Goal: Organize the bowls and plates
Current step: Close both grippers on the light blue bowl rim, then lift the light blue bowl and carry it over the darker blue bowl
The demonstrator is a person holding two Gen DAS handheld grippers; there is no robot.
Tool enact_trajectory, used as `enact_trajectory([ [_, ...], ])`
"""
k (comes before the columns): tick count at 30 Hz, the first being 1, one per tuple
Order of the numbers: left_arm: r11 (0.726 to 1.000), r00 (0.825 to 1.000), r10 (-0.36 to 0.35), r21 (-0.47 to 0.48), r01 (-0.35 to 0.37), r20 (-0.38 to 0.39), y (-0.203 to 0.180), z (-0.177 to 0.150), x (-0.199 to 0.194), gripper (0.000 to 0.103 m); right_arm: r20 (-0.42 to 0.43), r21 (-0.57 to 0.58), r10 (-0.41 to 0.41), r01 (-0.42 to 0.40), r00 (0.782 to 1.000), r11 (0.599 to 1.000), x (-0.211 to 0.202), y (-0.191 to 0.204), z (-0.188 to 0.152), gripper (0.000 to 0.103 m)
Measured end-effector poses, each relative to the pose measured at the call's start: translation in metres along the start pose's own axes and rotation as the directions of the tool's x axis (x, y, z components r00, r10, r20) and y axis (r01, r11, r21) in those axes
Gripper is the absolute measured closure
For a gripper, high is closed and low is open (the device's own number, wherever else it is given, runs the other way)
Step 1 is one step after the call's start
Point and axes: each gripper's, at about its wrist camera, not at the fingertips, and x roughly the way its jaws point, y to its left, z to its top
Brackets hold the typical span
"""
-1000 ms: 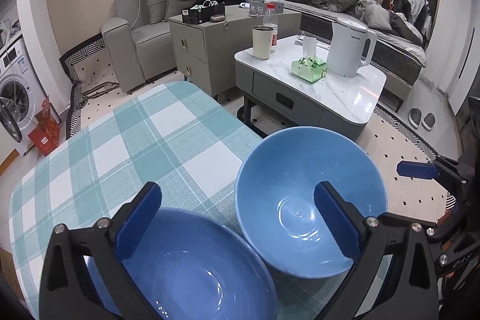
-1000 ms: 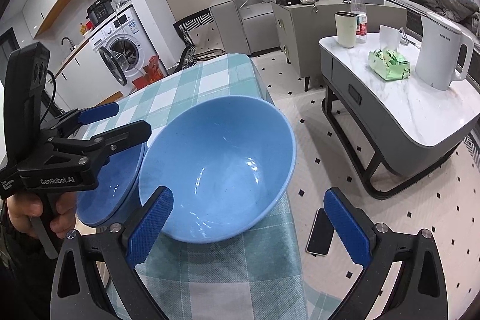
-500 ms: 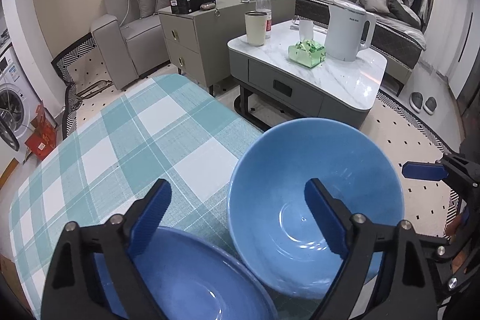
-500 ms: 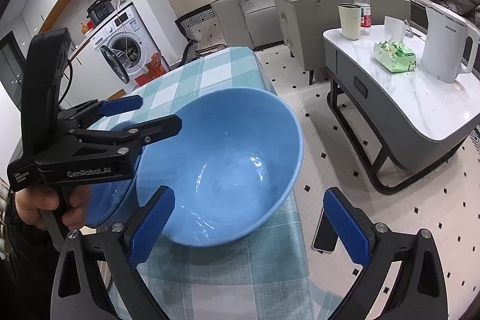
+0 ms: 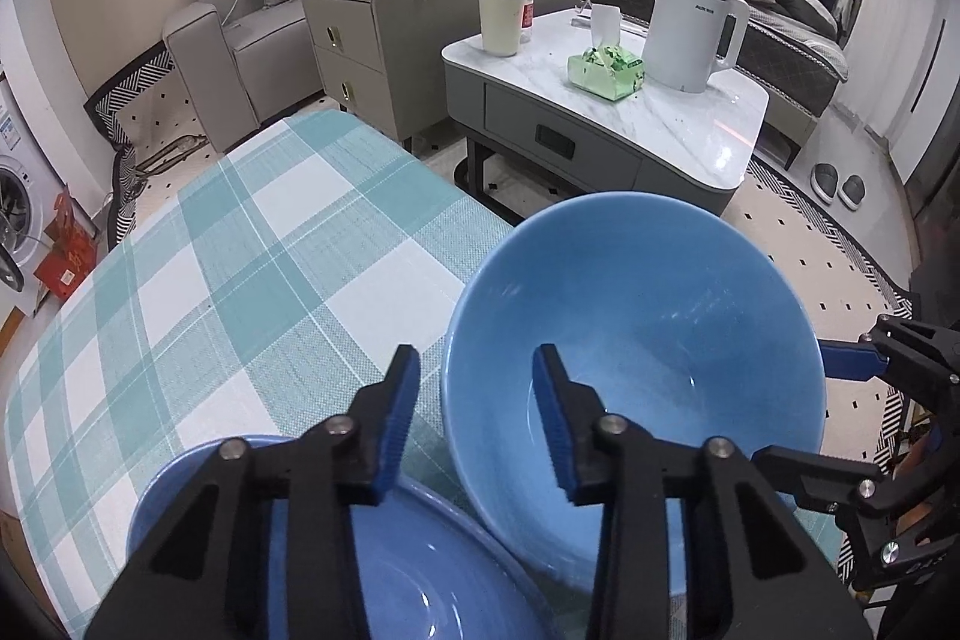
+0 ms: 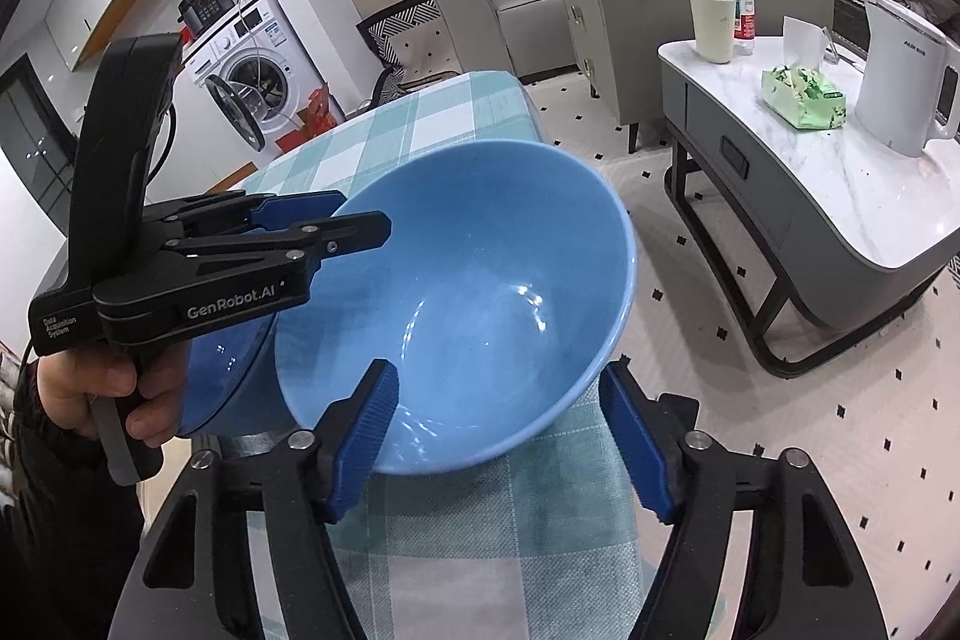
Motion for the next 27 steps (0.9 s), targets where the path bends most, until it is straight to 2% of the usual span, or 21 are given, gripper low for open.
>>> enact_trajectory([
  [3, 1.000, 1.000, -0.004, 0.015, 0.004, -0.009, -0.003, -0.001, 0.000, 0.075, 0.002, -0.004, -0.005, 0.005, 1.000, 1.000, 0.000, 0.002, -0.001, 0.036],
  [6, 1.000, 1.000, 0.015, 0.022, -0.015, -0.009, -0.003, -0.001, 0.000, 0.079, 0.006, 0.001, -0.020, 0.020, 1.000, 1.000, 0.000, 0.001, -0.001, 0.044],
  [10, 1.000, 1.000, 0.015, 0.006, -0.015, -0.010, 0.000, -0.002, -0.001, 0.082, 0.013, 0.017, -0.031, 0.031, 0.999, 0.999, -0.002, -0.004, -0.003, 0.055],
  [16, 1.000, 1.000, 0.011, -0.010, -0.011, -0.002, 0.001, -0.003, -0.004, 0.083, 0.028, 0.034, -0.058, 0.057, 0.998, 0.998, -0.002, -0.011, -0.002, 0.068],
  [27, 0.999, 0.999, -0.004, -0.034, 0.005, 0.041, 0.003, -0.001, -0.018, 0.083, 0.064, 0.047, -0.081, 0.079, 0.995, 0.996, -0.009, -0.013, 0.003, 0.071],
])
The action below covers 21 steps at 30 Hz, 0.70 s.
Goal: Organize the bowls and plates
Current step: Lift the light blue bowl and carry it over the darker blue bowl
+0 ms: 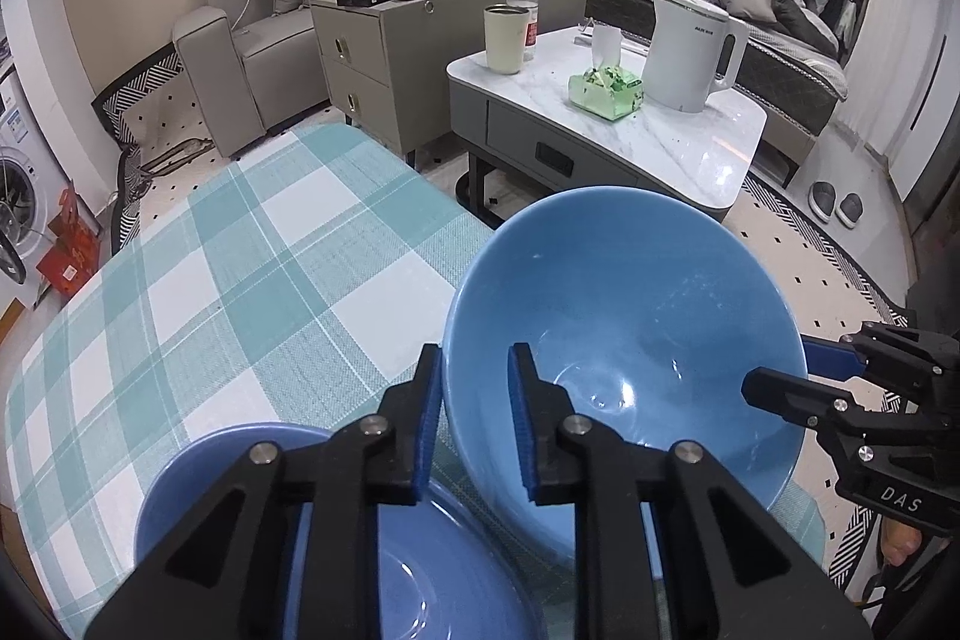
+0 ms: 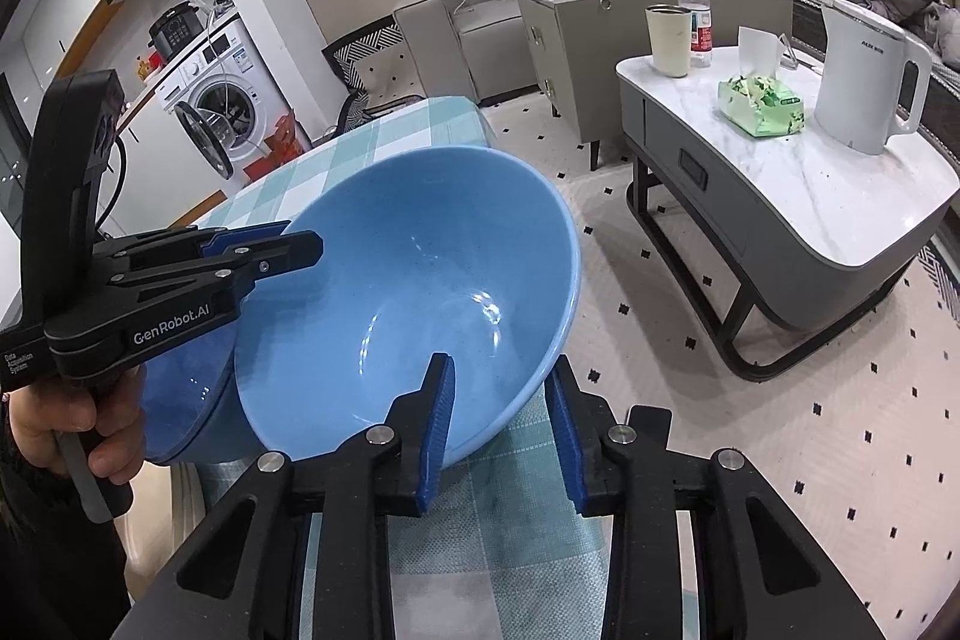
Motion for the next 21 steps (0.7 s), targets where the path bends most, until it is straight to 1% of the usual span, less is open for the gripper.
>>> enact_trajectory([
  [9, 1.000, 0.998, -0.003, -0.028, 0.005, 0.062, 0.003, 0.006, -0.026, 0.083, 0.066, -0.035, -0.019, 0.021, 0.998, 0.999, -0.026, 0.014, 0.010, 0.071],
  [12, 0.999, 0.997, -0.001, -0.033, 0.004, 0.079, 0.005, 0.008, -0.034, 0.083, 0.077, -0.040, -0.019, 0.022, 0.997, 0.999, -0.030, 0.016, 0.016, 0.071],
  [16, 0.999, 0.995, 0.009, -0.043, -0.005, 0.101, 0.008, 0.011, -0.047, 0.083, 0.093, -0.049, -0.011, 0.016, 0.996, 0.999, -0.038, 0.021, 0.021, 0.071],
  [21, 0.998, 0.991, 0.021, -0.056, -0.014, 0.129, 0.014, 0.011, -0.063, 0.083, 0.112, -0.062, 0.018, -0.011, 0.994, 0.998, -0.049, 0.029, 0.028, 0.071],
])
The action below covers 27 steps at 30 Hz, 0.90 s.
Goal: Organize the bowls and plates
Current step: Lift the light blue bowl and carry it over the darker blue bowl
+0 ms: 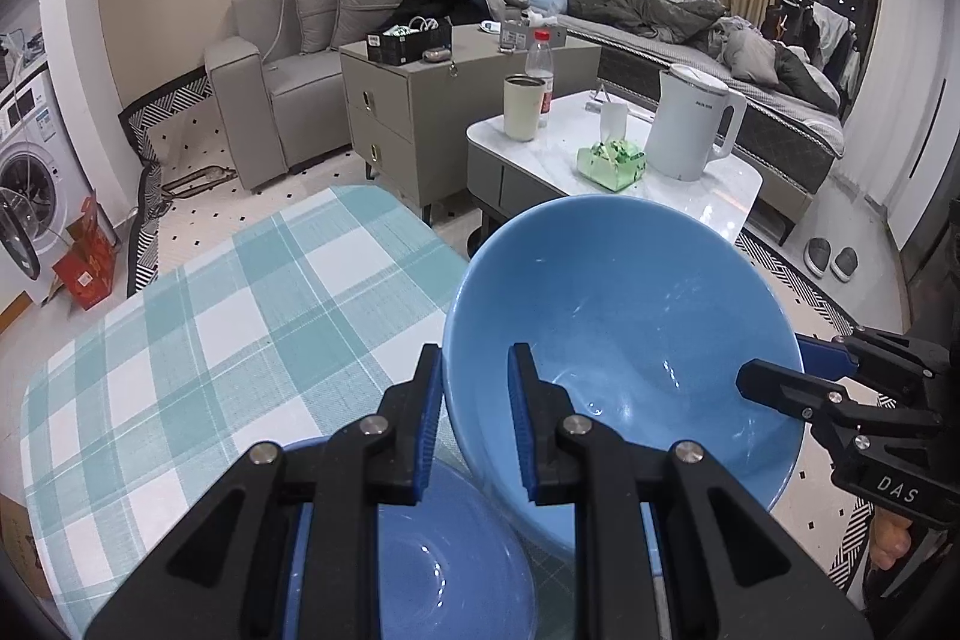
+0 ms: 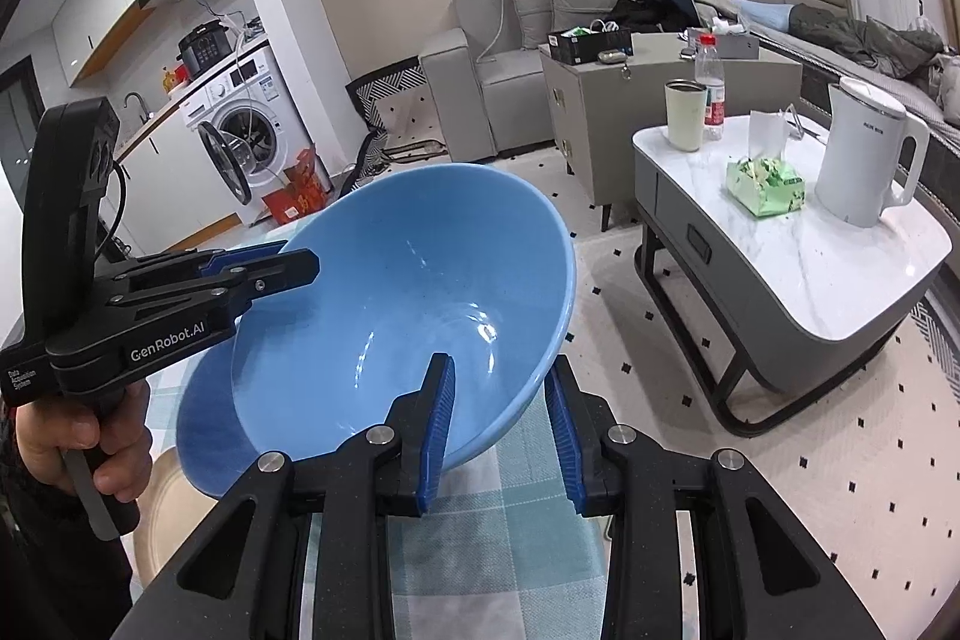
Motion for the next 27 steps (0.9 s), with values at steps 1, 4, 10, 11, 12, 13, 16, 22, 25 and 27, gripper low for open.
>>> enact_trajectory([
  [1, 1.000, 1.000, 0.003, 0.000, -0.003, 0.006, 0.001, 0.000, -0.003, 0.083, 0.005, 0.000, 0.005, -0.005, 1.000, 1.000, -0.002, 0.001, 0.002, 0.071],
  [4, 1.000, 1.000, 0.016, -0.003, -0.015, 0.027, 0.003, 0.003, -0.014, 0.083, 0.018, -0.012, 0.007, -0.007, 1.000, 1.000, -0.006, 0.008, 0.008, 0.071],
  [10, 1.000, 0.998, 0.031, -0.002, -0.031, 0.060, 0.011, 0.003, -0.033, 0.083, 0.042, -0.034, 0.016, -0.014, 0.999, 0.999, -0.015, 0.021, 0.015, 0.071],
  [11, 0.999, 0.997, 0.038, -0.004, -0.037, 0.060, 0.013, 0.002, -0.034, 0.083, 0.047, -0.043, 0.012, -0.010, 0.999, 0.999, -0.016, 0.024, 0.016, 0.071],
  [12, 0.999, 0.997, 0.042, -0.005, -0.041, 0.063, 0.015, 0.001, -0.036, 0.083, 0.049, -0.045, 0.016, -0.014, 0.999, 0.999, -0.017, 0.027, 0.017, 0.071],
  [13, 0.999, 0.997, 0.040, -0.012, -0.040, 0.062, 0.018, 0.000, -0.037, 0.083, 0.048, -0.048, 0.019, -0.017, 0.999, 0.999, -0.017, 0.029, 0.017, 0.071],
  [16, 0.998, 0.997, 0.051, -0.031, -0.049, 0.066, 0.027, -0.005, -0.041, 0.083, 0.047, -0.062, 0.026, -0.023, 0.999, 0.998, -0.017, 0.039, 0.017, 0.071],
  [22, 0.995, 0.994, 0.081, -0.062, -0.077, 0.067, 0.046, -0.018, -0.049, 0.083, 0.035, -0.096, 0.049, -0.045, 0.998, 0.994, -0.011, 0.062, 0.018, 0.071],
  [25, 0.992, 0.993, 0.095, -0.085, -0.089, 0.069, 0.057, -0.026, -0.054, 0.083, 0.030, -0.115, 0.062, -0.059, 0.998, 0.992, -0.008, 0.076, 0.018, 0.071],
  [27, 0.990, 0.992, 0.108, -0.093, -0.101, 0.070, 0.064, -0.031, -0.057, 0.083, 0.027, -0.126, 0.072, -0.068, 0.997, 0.990, -0.005, 0.084, 0.018, 0.071],
])
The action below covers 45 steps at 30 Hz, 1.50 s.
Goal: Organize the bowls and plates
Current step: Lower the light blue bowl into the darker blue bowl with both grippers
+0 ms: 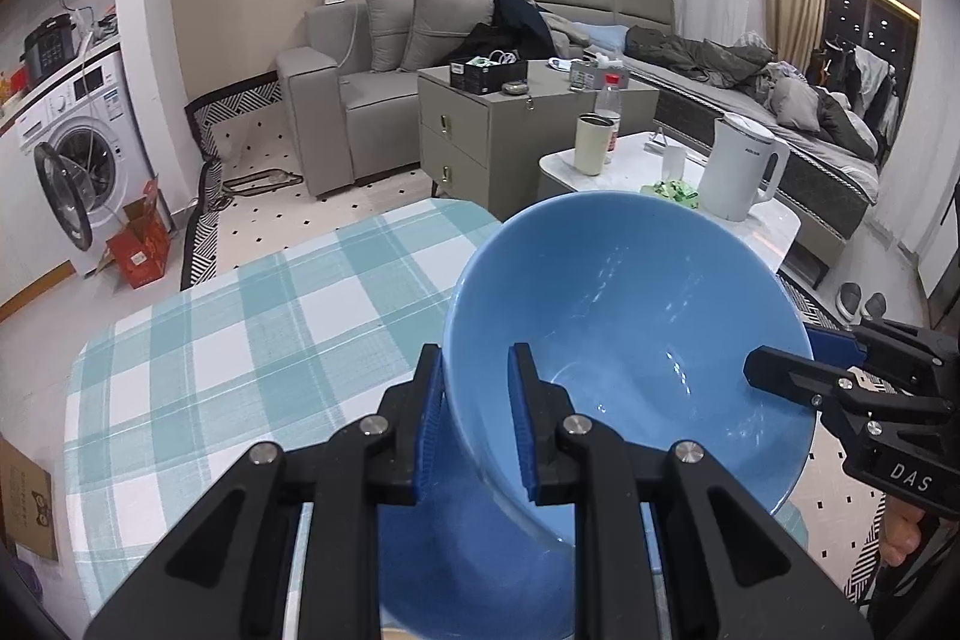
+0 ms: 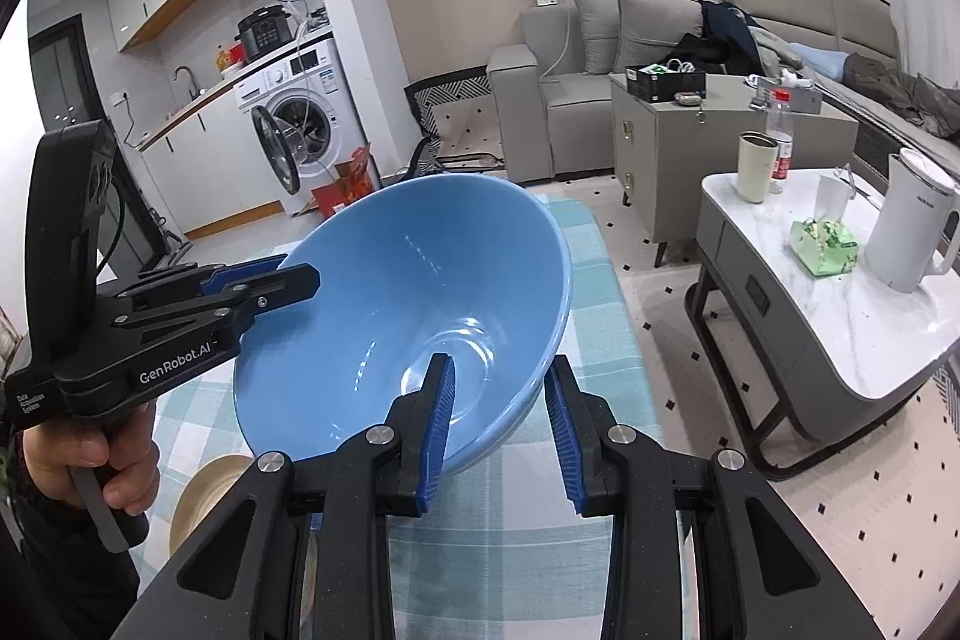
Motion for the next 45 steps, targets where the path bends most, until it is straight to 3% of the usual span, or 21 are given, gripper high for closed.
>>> enact_trajectory([
  [21, 0.994, 0.997, 0.063, -0.082, -0.066, -0.041, 0.055, -0.044, -0.014, 0.083, -0.062, -0.075, 0.070, -0.074, 0.996, 0.994, 0.033, 0.066, -0.014, 0.071],
  [45, 0.995, 0.992, 0.072, -0.066, -0.079, -0.102, 0.049, -0.068, 0.004, 0.083, -0.107, -0.056, 0.074, -0.080, 0.992, 0.995, 0.048, 0.062, -0.037, 0.071],
])
